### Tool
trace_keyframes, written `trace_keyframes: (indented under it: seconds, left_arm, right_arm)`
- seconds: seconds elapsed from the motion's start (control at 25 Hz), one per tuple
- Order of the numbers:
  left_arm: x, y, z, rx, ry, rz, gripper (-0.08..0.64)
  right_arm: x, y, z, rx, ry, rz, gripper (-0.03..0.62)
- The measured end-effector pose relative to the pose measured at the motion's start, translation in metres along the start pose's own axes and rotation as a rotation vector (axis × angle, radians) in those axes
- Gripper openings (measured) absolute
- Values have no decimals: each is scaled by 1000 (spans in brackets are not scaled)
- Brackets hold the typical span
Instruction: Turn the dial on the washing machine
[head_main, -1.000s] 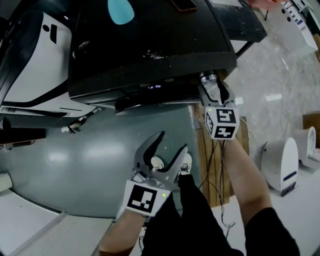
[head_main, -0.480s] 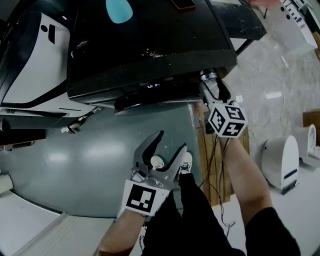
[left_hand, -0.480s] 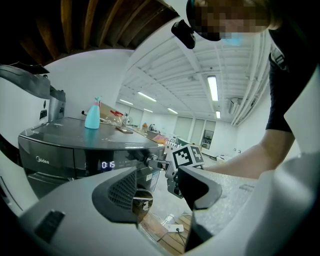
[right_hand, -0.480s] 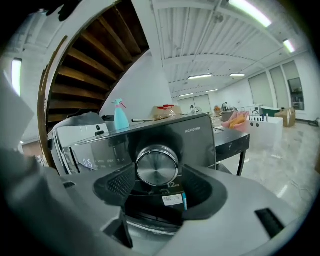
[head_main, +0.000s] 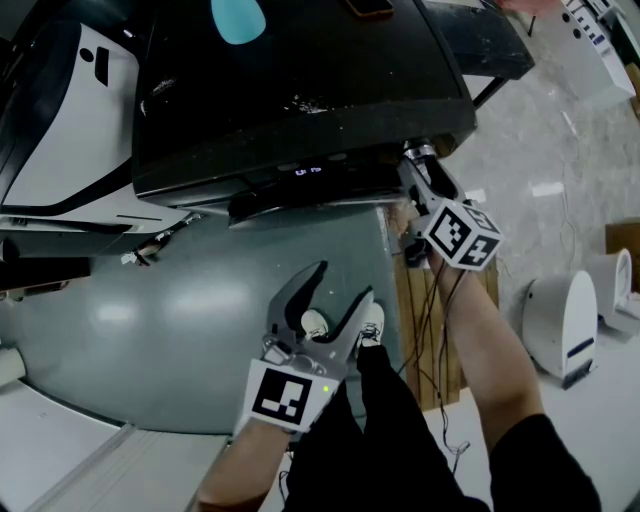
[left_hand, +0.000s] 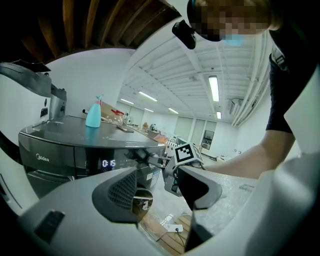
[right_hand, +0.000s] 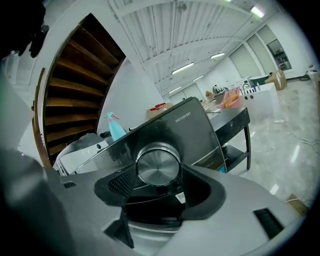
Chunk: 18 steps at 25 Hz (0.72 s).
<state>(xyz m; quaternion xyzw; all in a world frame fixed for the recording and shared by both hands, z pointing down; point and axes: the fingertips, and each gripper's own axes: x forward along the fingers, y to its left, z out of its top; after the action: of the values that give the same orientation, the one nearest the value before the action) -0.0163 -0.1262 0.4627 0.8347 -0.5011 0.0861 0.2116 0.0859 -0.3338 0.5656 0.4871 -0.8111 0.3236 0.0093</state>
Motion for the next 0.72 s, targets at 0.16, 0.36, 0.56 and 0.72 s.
trace_keyframes:
  seconds: [0.16,0.36,0.56,0.72]
  left_arm:
    - [1,1,1,-3,-2,1,238]
    - [0,-1,3,-2,-4,-2,238]
    - [-3,-1,6,-4,-7,2,238]
    - [-1,-1,5,-5,-10,0,238]
  right_arm:
    - [1,0,-2,-58,16,-16,275]
    - [0,3,0,-483,63,-111,273]
    - [-3,4,-1,-584,71,-116,278]
    - [-3,1,-1,-513,64,-106,296]
